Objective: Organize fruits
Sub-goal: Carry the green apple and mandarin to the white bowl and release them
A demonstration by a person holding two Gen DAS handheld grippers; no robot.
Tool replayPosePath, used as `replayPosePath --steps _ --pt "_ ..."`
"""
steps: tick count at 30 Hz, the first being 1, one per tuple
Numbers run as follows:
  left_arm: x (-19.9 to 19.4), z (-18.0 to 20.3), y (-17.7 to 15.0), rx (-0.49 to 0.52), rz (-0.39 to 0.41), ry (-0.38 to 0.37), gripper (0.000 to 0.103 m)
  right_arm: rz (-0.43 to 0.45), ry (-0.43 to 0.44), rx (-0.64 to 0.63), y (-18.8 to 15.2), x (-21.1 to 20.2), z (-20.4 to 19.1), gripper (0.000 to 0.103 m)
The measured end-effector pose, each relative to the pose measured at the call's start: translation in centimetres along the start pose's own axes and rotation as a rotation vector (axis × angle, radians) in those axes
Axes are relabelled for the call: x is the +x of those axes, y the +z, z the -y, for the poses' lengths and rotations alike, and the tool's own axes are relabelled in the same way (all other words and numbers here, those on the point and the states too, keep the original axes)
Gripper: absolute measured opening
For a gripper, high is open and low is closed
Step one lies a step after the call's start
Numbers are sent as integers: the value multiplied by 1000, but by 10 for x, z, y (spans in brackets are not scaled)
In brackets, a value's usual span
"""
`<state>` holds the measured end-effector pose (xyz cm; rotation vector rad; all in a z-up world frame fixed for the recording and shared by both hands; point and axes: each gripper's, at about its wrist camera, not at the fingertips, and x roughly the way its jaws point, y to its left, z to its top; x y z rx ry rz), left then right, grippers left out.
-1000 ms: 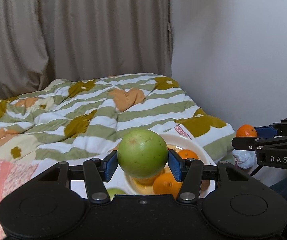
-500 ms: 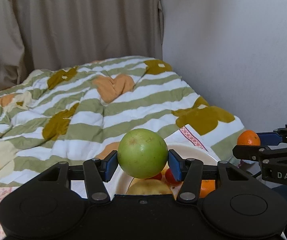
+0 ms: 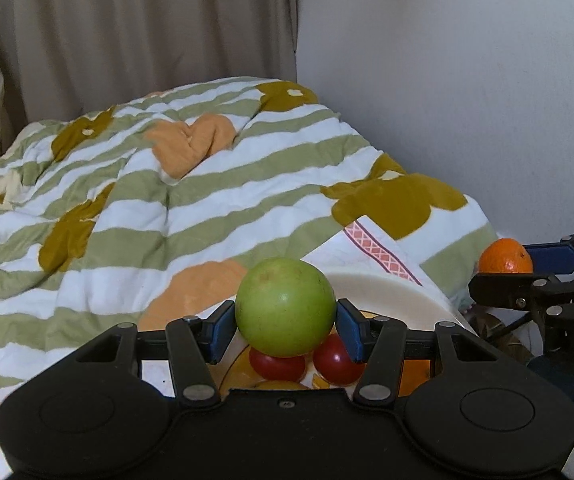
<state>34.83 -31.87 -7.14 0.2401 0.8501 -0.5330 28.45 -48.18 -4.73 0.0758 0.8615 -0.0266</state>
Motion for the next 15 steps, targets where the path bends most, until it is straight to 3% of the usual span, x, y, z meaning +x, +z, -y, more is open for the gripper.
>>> replayPosePath --steps 2,4,6,10,15 --pt "1 0 0 -5 0 -3 58 -2 -1 1 0 1 1 51" --pt "-2 -1 0 -11 13 -11 66 -3 -3 4 1 2 2 51" --pt "-7 -1 1 -11 27 -2 85 -1 -4 7 2 3 3 51" --pt "-21 -5 0 -2 37 32 87 6 -3 6 4 1 3 51" --pt "-43 -14 -3 -14 68 74 99 13 11 -10 8 1 -1 51"
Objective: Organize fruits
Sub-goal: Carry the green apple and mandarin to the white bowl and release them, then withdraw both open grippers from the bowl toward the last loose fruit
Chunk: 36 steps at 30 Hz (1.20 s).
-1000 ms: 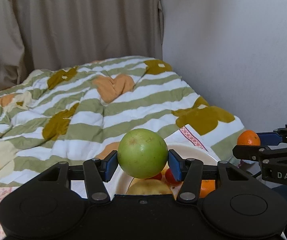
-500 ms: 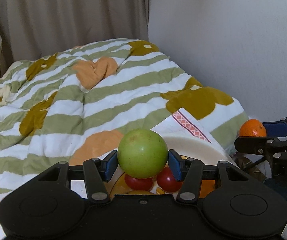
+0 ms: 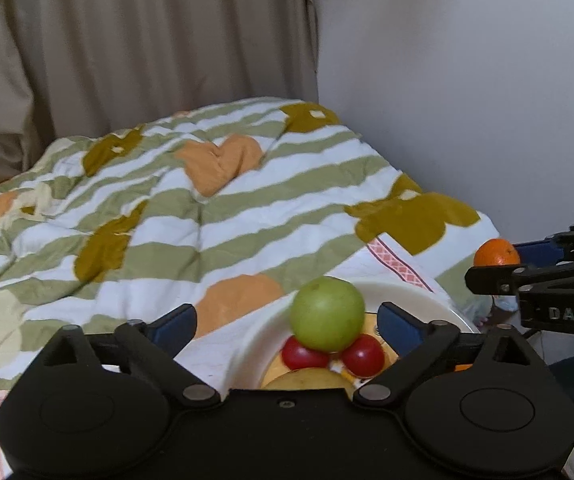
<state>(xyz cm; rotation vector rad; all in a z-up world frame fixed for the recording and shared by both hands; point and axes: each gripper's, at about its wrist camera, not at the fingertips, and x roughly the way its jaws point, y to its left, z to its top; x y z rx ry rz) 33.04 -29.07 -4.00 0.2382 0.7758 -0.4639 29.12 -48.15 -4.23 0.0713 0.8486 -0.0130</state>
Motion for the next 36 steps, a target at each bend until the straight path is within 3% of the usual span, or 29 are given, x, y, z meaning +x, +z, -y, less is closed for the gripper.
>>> replayPosePath --steps 13,23,25,27,28,29,36 --pt "-42 -24 -20 -73 9 80 100 -2 106 -97 4 19 -31 51" --pt "-55 -38 -37 -137 -4 96 100 -10 121 -156 -7 40 -44 52" --pt "-59 -39 -39 -143 -4 103 100 5 120 -164 -8 37 -45 61" --pt "-61 -39 -41 -149 -4 107 100 17 108 -169 -8 33 -46 79" --pt "-63 -39 -42 -151 -3 110 100 23 96 -170 -9 31 -46 97" --pt "-65 -39 -43 -153 -1 112 100 35 81 -172 -10 27 -46 103" --pt "-87 -35 -50 -174 20 131 100 70 52 -181 -18 1 -43 103"
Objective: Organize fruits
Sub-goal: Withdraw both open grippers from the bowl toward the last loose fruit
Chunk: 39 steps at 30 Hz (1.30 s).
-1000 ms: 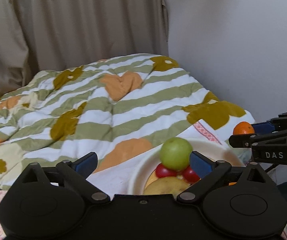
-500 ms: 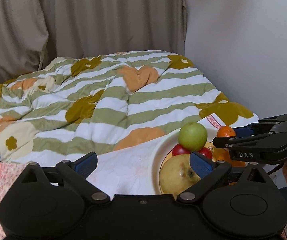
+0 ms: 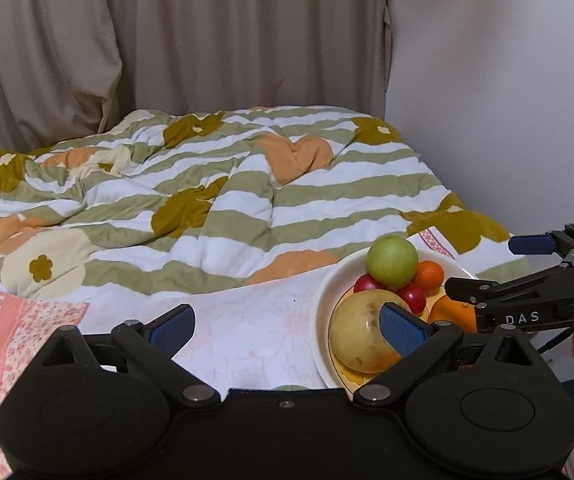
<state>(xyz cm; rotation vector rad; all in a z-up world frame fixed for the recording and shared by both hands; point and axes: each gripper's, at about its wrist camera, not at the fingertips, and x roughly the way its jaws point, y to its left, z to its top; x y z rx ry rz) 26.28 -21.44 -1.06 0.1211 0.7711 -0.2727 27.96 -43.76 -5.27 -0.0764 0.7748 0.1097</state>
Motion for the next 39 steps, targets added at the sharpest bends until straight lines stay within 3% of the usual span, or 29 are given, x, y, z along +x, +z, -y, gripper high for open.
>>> replayPosePath --steps 10,17,24,31,39 --pt "-65 8 -10 7 96 34 100 75 -22 66 -3 -75 1 103" --pt "-131 3 -39 -33 170 75 100 128 -16 90 -16 -142 -10 103" --pt "-181 -18 -69 -63 196 156 102 147 23 68 -27 -187 -37 103" --pt "-208 -60 -88 -91 230 213 103 146 36 49 -36 -206 -80 103" --pt "-194 -121 -96 -87 178 160 103 104 -9 100 -41 -191 -136 103"
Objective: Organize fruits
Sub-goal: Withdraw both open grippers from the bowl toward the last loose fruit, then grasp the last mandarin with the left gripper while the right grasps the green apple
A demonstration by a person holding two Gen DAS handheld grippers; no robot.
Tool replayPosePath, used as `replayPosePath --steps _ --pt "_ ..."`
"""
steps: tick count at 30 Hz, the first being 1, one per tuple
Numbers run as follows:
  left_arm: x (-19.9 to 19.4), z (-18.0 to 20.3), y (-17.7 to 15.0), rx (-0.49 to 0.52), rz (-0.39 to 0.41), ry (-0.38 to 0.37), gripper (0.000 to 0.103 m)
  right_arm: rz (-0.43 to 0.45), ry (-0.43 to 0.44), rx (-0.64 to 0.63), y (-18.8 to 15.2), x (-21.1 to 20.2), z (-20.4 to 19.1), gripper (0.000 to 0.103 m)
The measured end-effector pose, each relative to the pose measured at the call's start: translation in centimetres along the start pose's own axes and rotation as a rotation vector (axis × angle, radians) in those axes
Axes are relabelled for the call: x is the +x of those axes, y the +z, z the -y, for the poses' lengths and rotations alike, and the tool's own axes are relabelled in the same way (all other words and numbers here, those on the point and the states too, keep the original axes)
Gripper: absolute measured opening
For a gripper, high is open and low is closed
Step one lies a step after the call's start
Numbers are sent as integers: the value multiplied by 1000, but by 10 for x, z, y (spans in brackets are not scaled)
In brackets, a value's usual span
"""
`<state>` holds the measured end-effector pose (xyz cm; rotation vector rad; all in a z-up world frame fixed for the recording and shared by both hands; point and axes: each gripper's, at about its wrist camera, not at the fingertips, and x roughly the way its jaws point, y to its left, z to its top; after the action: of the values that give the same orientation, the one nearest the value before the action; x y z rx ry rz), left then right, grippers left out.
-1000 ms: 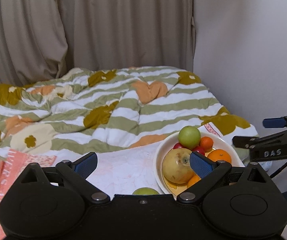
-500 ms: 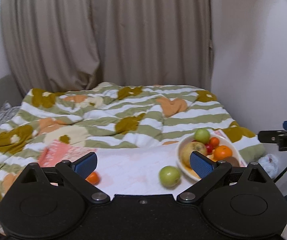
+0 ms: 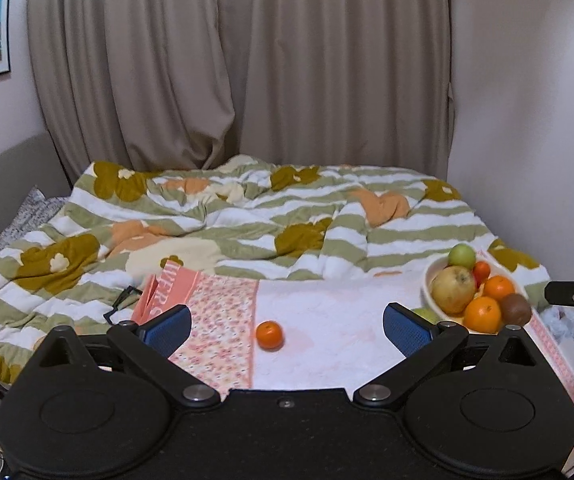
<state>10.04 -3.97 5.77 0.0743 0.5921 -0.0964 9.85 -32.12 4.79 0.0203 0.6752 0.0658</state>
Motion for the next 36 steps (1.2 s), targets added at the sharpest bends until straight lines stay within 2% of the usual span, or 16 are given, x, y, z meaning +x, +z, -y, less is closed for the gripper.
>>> replayPosePath --steps 12,16,22,24,28,32,36 --pt "85 -67 -2 50 -111 -148 103 -103 -116 140 -4 64 -59 103" --pt "117 -76 -1 52 -158 -189 101 -136 -144 169 -6 89 -71 103" --pt "158 -76 -5 44 -221 -240 100 -188 -141 229 -9 127 -77 103" --pt "169 -75 -7 33 -246 -254 94 -205 -142 242 -10 139 -77 103" --pt "190 -73 -11 4 -284 -264 90 -230 -135 269 -13 157 -73 103" --pt "211 -67 -18 -16 -328 -256 72 -249 -133 271 -17 173 -72 103" --pt "225 -61 -23 -26 -352 -250 70 -261 -126 288 -19 183 -66 103"
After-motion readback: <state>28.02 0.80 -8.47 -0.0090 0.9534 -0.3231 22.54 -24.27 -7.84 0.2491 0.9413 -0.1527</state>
